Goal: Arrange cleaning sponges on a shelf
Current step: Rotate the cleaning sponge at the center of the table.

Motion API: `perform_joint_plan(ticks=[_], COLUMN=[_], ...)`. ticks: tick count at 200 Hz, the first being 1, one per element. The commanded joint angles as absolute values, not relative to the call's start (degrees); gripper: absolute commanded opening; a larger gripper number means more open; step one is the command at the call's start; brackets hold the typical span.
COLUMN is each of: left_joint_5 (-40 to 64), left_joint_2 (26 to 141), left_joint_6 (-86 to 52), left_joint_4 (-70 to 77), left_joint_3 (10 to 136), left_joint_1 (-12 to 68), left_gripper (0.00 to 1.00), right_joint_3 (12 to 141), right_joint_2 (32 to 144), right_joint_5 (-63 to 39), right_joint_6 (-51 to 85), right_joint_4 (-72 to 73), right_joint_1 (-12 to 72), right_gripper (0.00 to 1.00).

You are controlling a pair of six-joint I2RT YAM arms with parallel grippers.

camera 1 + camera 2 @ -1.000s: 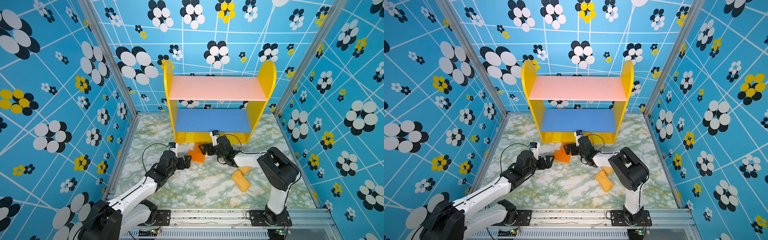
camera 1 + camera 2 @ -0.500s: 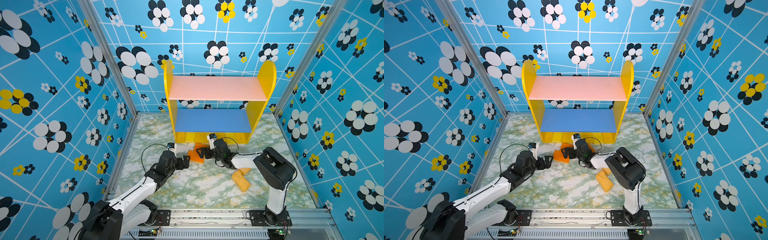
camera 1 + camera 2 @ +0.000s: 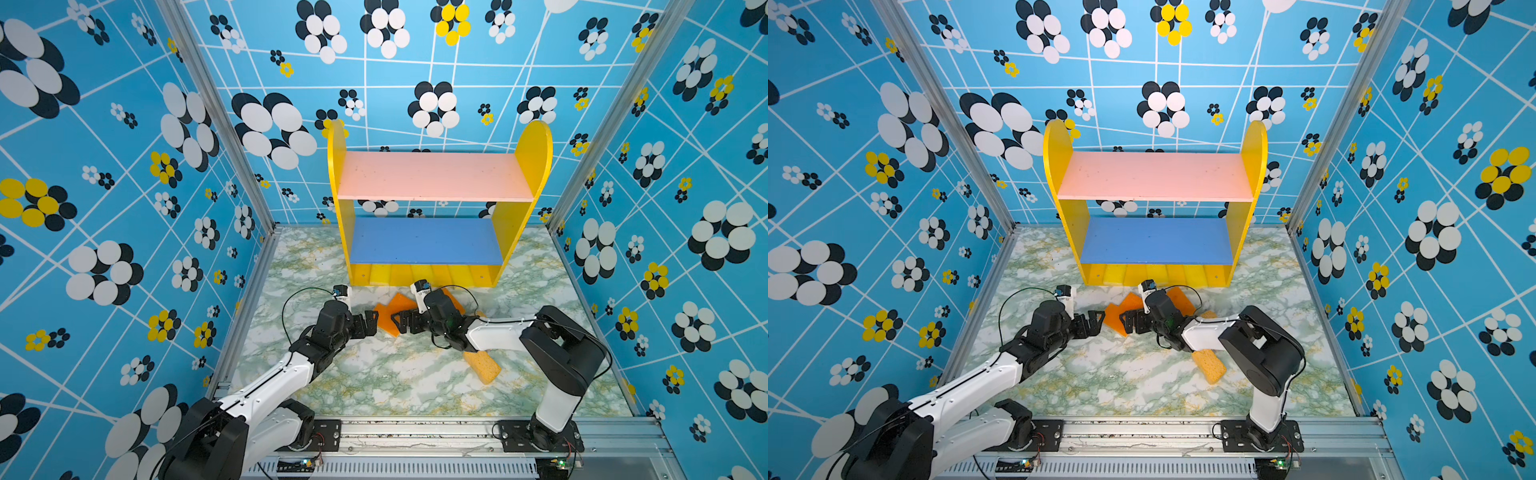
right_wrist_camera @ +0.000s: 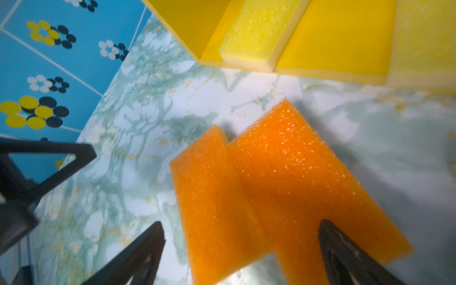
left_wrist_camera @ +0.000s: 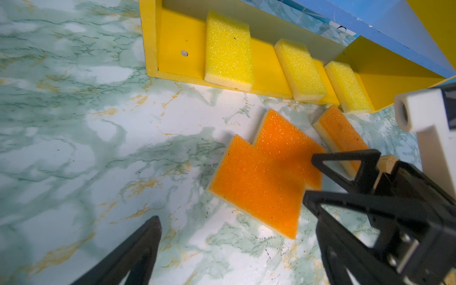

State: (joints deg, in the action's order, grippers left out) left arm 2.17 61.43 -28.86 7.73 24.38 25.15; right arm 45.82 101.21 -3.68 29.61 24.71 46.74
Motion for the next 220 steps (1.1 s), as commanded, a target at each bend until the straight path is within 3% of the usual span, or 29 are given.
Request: perform_joint_plan(ticks=[1,48,147,220], left_joint_5=[2.7,3.4,3.6,4.6], left_joint_2=[61.8,61.1,55.6,56.3], left_joint_6=[-27.5,-27.3,-27.8,-28.1], left_joint_4=[8.3,7.5,4.7,5.6], left_joint_3=[24.8,24.8,23.5,23.4], left_joint_1=[24.2,22.0,19.3,18.8], left_gripper=[0.99,0.99,0.99,0.99], right_joint_3=[42.2,42.8,55.7,53.9], right_joint_2=[96.5,90.7,105.2,103.5], right_joint_5=[-4.0,-3.2,-9.9,-2.4], right_joint_6=[29.7,25.5,25.6,25.3], right_joint_4=[17.2,15.2,16.8,10.9], right_joint_1=[49.2,50.2,52.0,52.1], right_gripper=[0.99,0.99,0.99,0.99])
